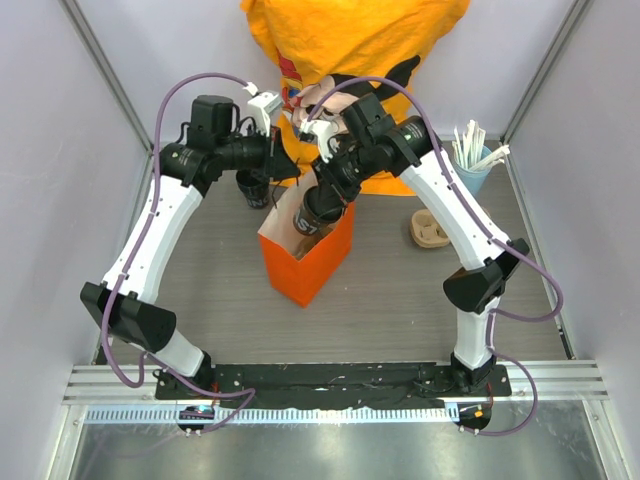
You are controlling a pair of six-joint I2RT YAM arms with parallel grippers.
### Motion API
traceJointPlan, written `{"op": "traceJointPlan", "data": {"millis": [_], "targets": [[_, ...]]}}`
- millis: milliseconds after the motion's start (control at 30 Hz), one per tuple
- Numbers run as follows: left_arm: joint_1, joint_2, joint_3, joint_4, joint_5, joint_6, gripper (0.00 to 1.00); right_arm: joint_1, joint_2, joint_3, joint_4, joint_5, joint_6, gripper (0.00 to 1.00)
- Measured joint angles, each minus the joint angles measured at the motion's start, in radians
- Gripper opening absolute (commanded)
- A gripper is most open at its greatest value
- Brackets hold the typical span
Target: Pack the takeout coffee
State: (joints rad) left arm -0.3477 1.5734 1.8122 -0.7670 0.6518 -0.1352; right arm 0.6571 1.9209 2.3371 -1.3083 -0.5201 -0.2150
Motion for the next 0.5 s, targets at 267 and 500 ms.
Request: {"op": "traceJointPlan", "data": {"millis": [267, 500], "targets": [[-0.054, 0.0, 0.043, -0.044, 0.015, 0.044, 0.0, 0.0, 0.024, 0.0, -0.018, -0.029, -0.016, 0.01], [-0.058, 0.0, 0.051, -0.061, 0.022, 0.047, 0.0, 0.0, 0.047, -0.016, 0.0, 0.008, 0.016, 0.01]]}}
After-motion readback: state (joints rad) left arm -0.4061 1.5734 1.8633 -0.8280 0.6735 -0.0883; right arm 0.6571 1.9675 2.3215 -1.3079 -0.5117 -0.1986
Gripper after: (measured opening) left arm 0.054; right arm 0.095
